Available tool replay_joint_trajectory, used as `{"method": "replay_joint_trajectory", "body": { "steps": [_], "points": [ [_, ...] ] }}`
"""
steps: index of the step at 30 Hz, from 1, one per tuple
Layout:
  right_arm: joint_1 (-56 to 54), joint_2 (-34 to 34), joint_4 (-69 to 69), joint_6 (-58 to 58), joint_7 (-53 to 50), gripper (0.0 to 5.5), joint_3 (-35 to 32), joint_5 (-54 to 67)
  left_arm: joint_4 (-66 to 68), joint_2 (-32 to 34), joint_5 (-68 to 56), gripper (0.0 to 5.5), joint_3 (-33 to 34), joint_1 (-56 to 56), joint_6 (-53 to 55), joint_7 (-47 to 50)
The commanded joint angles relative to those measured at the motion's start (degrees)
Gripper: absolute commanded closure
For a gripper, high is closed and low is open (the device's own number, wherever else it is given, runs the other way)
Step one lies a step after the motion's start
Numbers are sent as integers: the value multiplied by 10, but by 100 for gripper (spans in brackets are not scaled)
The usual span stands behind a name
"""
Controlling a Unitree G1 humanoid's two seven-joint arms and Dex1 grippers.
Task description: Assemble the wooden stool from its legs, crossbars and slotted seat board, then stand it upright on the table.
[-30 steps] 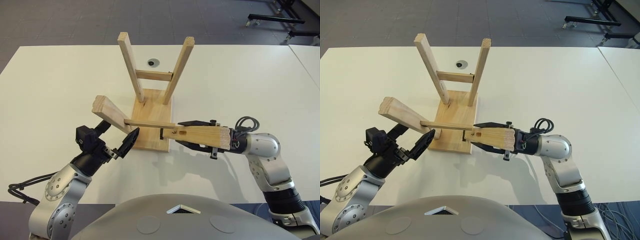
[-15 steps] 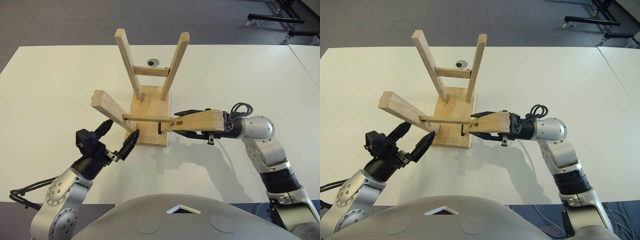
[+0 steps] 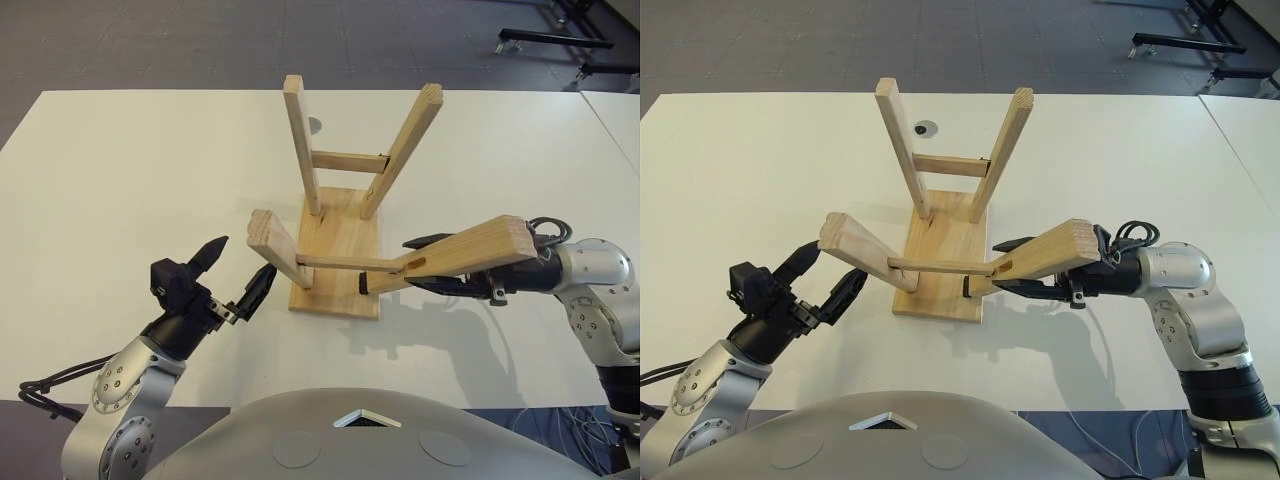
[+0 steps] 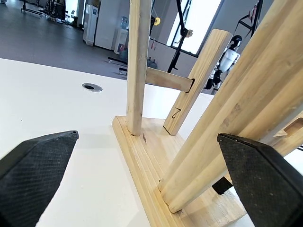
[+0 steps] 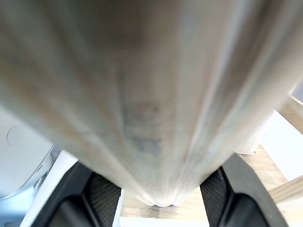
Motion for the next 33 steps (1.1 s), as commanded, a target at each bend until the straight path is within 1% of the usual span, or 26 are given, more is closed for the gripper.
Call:
{"method": "replay_joint_trajectory", "body": {
  "steps": [1, 5, 10, 14, 19, 22, 28, 33],
  "points": [
    [-63, 21, 12, 21, -22, 345, 35, -45, 4, 6, 0, 10, -1, -10, 3, -1],
    [-89, 30, 13, 37, -36, 345, 53, -62, 9, 11, -4, 10, 3, -20, 8, -4],
    [-95, 21, -8, 63, -37, 345, 54, -59, 11, 11, -5, 10, 4, -25, 10, -3],
    [-70, 20, -40, 58, -38, 345, 54, -65, 13, 12, -5, 10, 3, -30, 11, -3],
    [-2, 32, -52, -20, -40, 345, 73, -120, 14, 15, -7, 10, 5, -32, 12, -3],
    [13, 31, -76, -7, -68, 345, 85, -124, 16, 17, -8, 10, 7, -33, 11, -5],
    [-39, 31, -103, 84, -138, 345, 118, -122, 20, 17, -7, 10, 7, -36, 10, -6],
    [-119, 54, -62, 137, -154, 345, 153, -126, 23, 18, -8, 10, 5, -39, 8, -4]
  ]
}}
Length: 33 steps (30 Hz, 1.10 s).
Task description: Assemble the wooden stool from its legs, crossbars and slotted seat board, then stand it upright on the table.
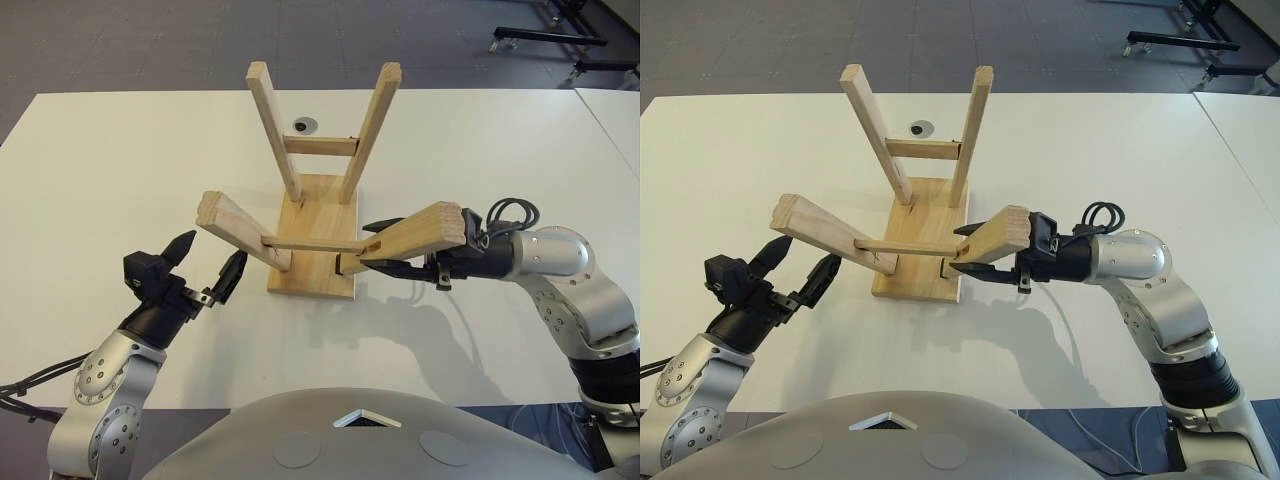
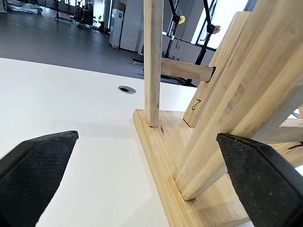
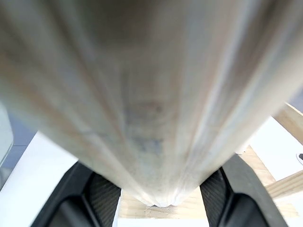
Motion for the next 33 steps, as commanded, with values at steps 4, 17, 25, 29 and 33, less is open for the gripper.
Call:
{"method": "replay_joint_trajectory", "body": {
  "steps": [4, 17, 25, 29, 33],
  "points": [
    [-91, 36, 100, 38, 11, 345, 81, -61, -18, 14, -12, 10, -46, -21, 13, -33],
    [64, -3, 163, -150, 62, 345, 86, -113, -13, 23, -17, 10, -42, -32, 19, -35],
    [69, 58, 270, -200, 22, 345, 114, -123, -8, 38, -27, 10, -30, -44, 27, -45],
    [7, 127, 409, -250, 59, 345, 96, -75, 0, 37, -27, 10, -27, -51, 26, -51],
    [-49, 152, 538, -281, 146, 345, 66, -38, 5, 37, -28, 10, -24, -60, 28, -54]
  ]
}}
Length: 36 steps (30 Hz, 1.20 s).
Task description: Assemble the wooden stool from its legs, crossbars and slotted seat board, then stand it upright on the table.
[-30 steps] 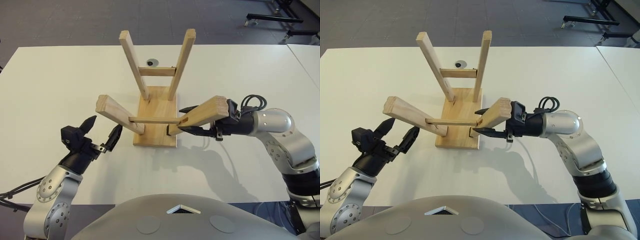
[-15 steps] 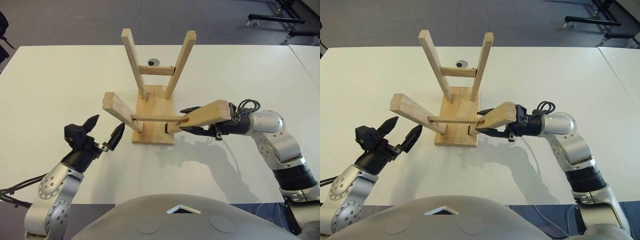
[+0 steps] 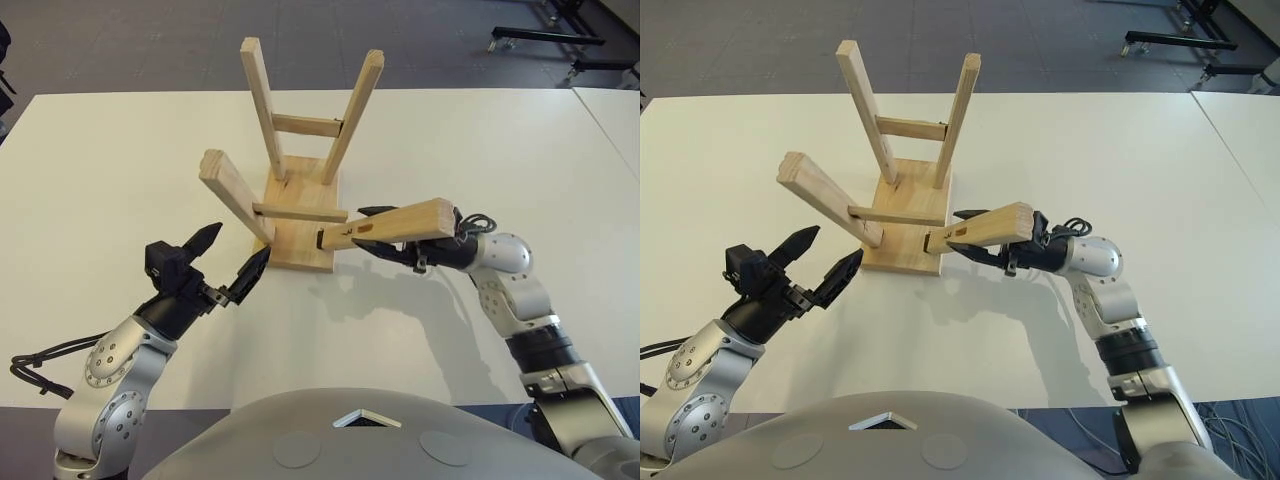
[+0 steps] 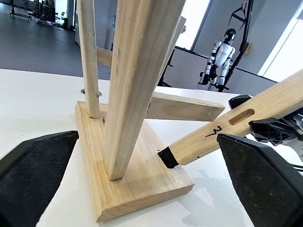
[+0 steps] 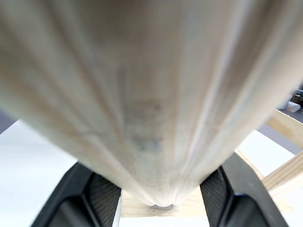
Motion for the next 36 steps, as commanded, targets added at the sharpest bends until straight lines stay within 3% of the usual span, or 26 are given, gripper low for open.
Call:
{"method": "replay_joint_trajectory", "body": {
  "steps": [1, 7, 14, 19, 28, 36],
  "points": [
    [-13, 6, 222, 25, 101, 345, -5, -29, 4, 11, -6, 10, 2, -17, 12, -10],
    [-47, -35, 269, 18, 247, 345, -84, 50, 10, 18, -10, 10, 13, -27, 18, -17],
    [170, -138, -210, 113, 160, 345, -152, 97, 15, 13, -6, 10, 11, -33, 16, -18],
    [212, -165, -311, 160, 107, 345, -181, 91, 20, 8, 0, 10, 7, -34, 12, -17],
    [49, -114, -234, 208, 65, 345, -103, 12, 21, 2, 5, 10, 3, -31, 10, -17],
    [24, -76, -264, 248, 15, 345, -25, -49, 29, 3, 8, 10, -1, -39, 6, -16]
  ]
}}
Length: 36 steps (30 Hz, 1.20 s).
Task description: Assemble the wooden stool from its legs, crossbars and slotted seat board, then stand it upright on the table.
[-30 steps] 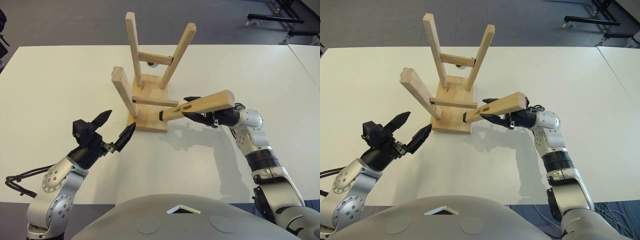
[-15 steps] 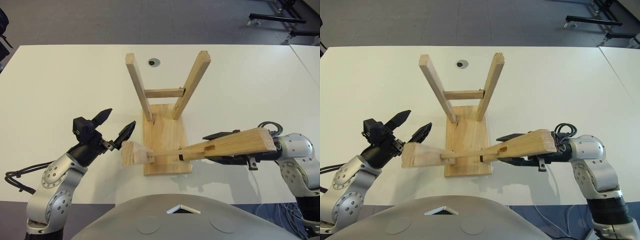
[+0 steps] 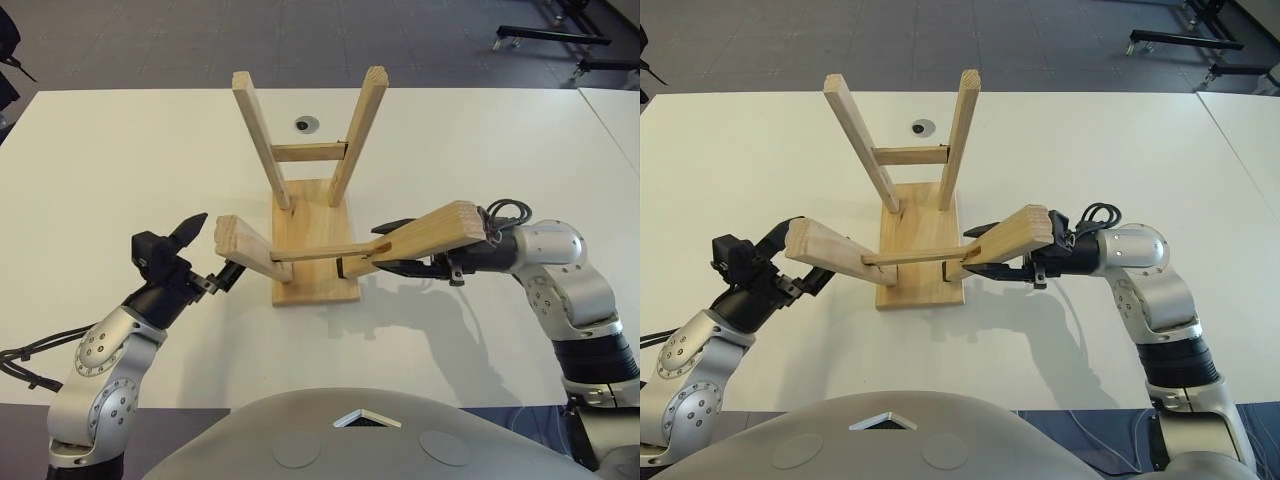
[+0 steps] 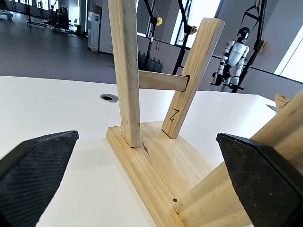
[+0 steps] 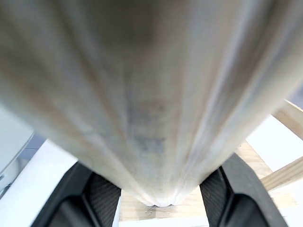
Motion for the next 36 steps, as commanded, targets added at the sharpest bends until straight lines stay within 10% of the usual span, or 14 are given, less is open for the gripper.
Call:
{"method": "replay_joint_trajectory", "body": {
  "steps": [1, 11, 21, 36],
  "points": [
    [-18, 17, -40, 30, -37, 345, 49, -44, -2, 0, 0, 10, -30, -10, 7, -20],
    [51, -34, 16, -48, 42, 345, -19, -21, 2, 0, 1, 10, -34, -11, -1, -14],
    [-8, 48, 15, 18, -72, 345, 53, -45, -4, 4, -4, 10, -31, -14, 6, -9],
    [-99, 13, 41, 142, -39, 139, -1, 2, -1, 8, -7, 10, -26, -24, 10, -13]
  ]
}}
